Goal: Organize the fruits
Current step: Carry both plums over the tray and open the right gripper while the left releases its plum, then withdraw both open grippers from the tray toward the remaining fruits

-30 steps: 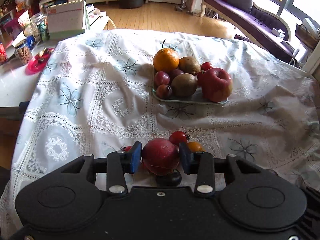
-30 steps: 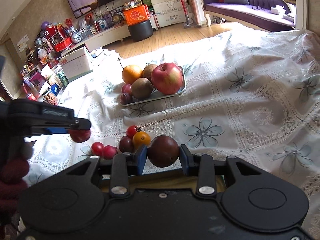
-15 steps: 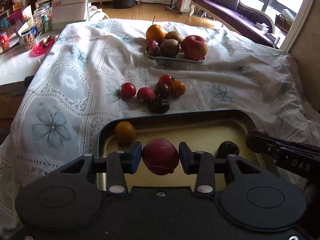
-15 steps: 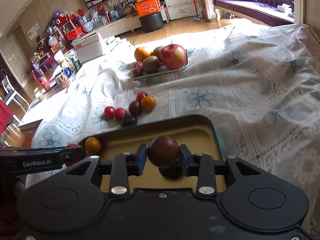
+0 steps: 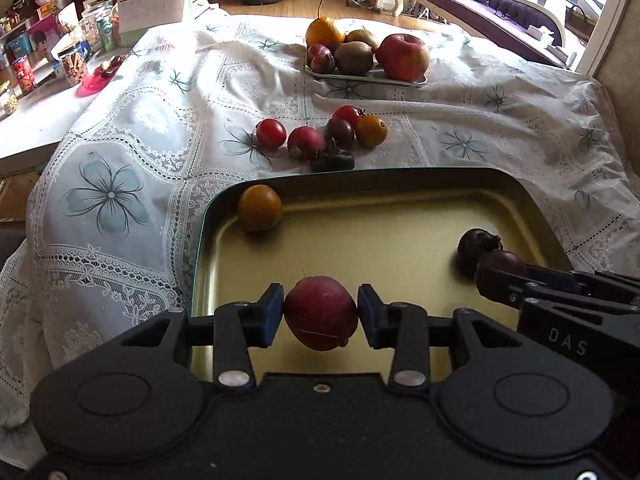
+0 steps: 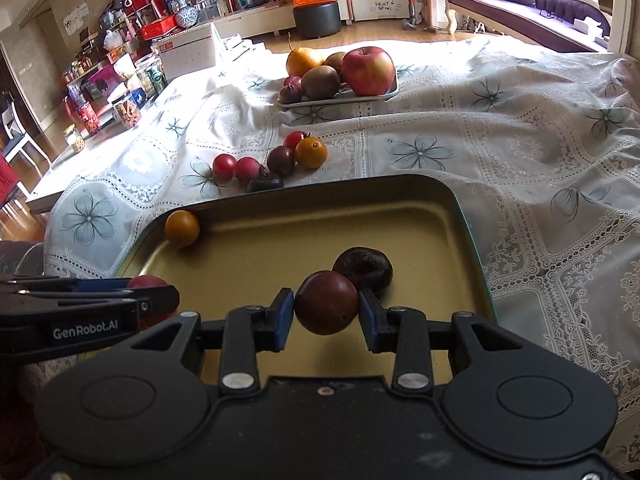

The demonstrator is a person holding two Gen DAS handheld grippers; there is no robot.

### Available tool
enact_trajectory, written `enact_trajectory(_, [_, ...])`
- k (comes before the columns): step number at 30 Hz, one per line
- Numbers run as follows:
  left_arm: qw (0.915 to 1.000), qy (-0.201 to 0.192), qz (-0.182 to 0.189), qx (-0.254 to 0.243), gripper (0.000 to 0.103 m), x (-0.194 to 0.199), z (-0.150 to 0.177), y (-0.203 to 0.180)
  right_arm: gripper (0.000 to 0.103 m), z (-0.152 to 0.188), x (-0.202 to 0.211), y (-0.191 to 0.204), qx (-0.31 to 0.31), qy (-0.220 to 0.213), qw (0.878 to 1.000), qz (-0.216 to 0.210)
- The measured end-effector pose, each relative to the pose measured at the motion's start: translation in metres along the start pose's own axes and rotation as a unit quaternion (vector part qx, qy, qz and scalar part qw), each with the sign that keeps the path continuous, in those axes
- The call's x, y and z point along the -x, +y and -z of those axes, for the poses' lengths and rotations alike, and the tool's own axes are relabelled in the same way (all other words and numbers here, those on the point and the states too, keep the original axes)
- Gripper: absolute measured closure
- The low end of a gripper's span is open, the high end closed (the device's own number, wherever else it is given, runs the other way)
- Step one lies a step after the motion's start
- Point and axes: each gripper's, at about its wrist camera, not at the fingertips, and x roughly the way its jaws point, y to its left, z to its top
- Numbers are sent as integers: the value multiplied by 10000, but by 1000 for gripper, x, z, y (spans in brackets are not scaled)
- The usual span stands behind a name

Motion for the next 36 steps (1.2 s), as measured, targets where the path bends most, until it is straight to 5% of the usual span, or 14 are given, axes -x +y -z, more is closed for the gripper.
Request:
enact_trajectory(8, [9998,120,84,126,54,-3,4,4,66,1,2,3,102,-90,9999,62])
enact_trajectory(13, [9998,-136,28,174,55,7,5,8,65,2,5,4,122,-248,9996,49])
enact_trajectory(19, [9993,-325,-80,187,55,12,3,9,58,5,16,4,163,-1103,9934,275])
enact_trajectory(26, [9994,-271,-70,191,55,6,5,8,54,6,-1,0,229,-2444,9625,1154])
enact_trajectory(36, [9992,-329,-95,202,55,7,6,7,54,7,-23,-9,146,-2241,9689,1038])
